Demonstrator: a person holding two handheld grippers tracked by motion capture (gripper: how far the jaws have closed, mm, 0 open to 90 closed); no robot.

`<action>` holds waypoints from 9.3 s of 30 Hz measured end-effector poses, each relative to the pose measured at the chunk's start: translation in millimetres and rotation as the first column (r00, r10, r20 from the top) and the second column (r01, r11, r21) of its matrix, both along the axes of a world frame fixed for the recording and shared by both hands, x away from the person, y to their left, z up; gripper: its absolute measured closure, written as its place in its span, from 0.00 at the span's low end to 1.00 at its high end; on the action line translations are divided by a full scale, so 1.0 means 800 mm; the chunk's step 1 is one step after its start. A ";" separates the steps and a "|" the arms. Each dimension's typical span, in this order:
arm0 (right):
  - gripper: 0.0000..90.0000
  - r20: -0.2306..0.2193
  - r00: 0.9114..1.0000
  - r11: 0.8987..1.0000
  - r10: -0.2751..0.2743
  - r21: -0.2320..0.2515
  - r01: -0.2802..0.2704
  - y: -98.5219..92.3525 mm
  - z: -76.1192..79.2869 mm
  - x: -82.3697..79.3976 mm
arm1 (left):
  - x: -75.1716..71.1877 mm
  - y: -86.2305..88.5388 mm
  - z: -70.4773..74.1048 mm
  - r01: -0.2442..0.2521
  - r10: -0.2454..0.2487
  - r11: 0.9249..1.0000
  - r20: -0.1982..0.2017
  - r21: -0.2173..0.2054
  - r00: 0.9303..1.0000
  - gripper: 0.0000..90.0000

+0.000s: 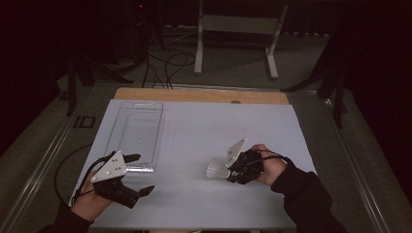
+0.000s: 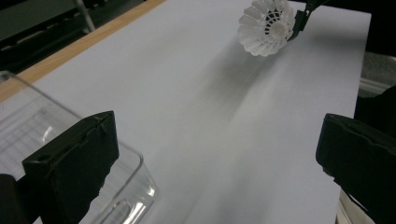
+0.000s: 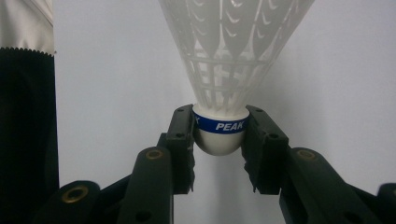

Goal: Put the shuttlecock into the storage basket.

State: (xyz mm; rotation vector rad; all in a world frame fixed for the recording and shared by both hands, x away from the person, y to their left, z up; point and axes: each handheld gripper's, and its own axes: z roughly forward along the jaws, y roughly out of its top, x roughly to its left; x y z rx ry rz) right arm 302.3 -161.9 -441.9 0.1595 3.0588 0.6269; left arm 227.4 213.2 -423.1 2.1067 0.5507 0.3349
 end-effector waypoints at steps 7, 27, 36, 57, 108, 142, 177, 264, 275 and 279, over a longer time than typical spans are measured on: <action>0.73 0.000 1.000 1.000 -0.001 0.001 0.001 -0.004 0.000 -0.001 | 0.014 -0.021 0.017 0.062 -0.061 0.998 -0.021 0.031 0.998 0.00; 0.73 0.002 1.000 1.000 0.021 0.007 -0.021 0.001 -0.003 -0.004 | 0.062 -0.081 0.046 0.113 -0.108 0.990 -0.065 0.080 0.992 0.00; 0.73 -0.009 1.000 1.000 0.028 0.011 -0.028 0.004 -0.003 -0.005 | 0.075 -0.102 0.045 0.107 -0.099 0.987 -0.072 0.116 0.992 0.00; 0.73 0.000 0.998 0.998 0.060 0.028 -0.060 0.013 0.001 -0.009 | 0.095 -0.154 0.034 0.158 -0.131 0.976 -0.179 0.147 0.975 0.00; 0.73 0.006 0.991 0.989 0.137 0.054 -0.137 0.017 -0.003 -0.015 | 0.109 -0.222 -0.024 0.403 -0.299 0.889 -0.392 0.216 0.870 0.81; 0.44 -0.010 0.996 0.993 0.090 0.076 -0.089 0.015 -0.012 -0.018 | 0.110 -0.215 -0.025 0.546 -0.440 0.817 -0.413 0.183 0.797 1.00; 0.09 0.008 0.990 0.985 -0.140 0.098 0.139 -0.014 -0.020 -0.003 | 0.125 -0.165 -0.001 0.423 -0.326 0.885 -0.393 0.194 0.860 1.00; 0.09 0.002 0.907 0.861 -0.422 0.315 0.399 -0.112 -0.106 -0.049 | 0.148 -0.003 0.075 -0.197 0.226 0.959 -0.128 0.203 0.966 1.00; 0.09 0.004 0.909 0.862 -0.416 0.320 0.393 -0.108 -0.105 -0.049 | 0.158 -0.005 0.072 -0.340 0.359 0.923 -0.088 0.180 0.929 1.00; 0.09 0.001 0.909 0.860 -0.417 0.323 0.394 -0.109 -0.105 -0.049 | 0.161 -0.006 0.067 -0.367 0.386 0.914 -0.090 0.171 0.918 1.00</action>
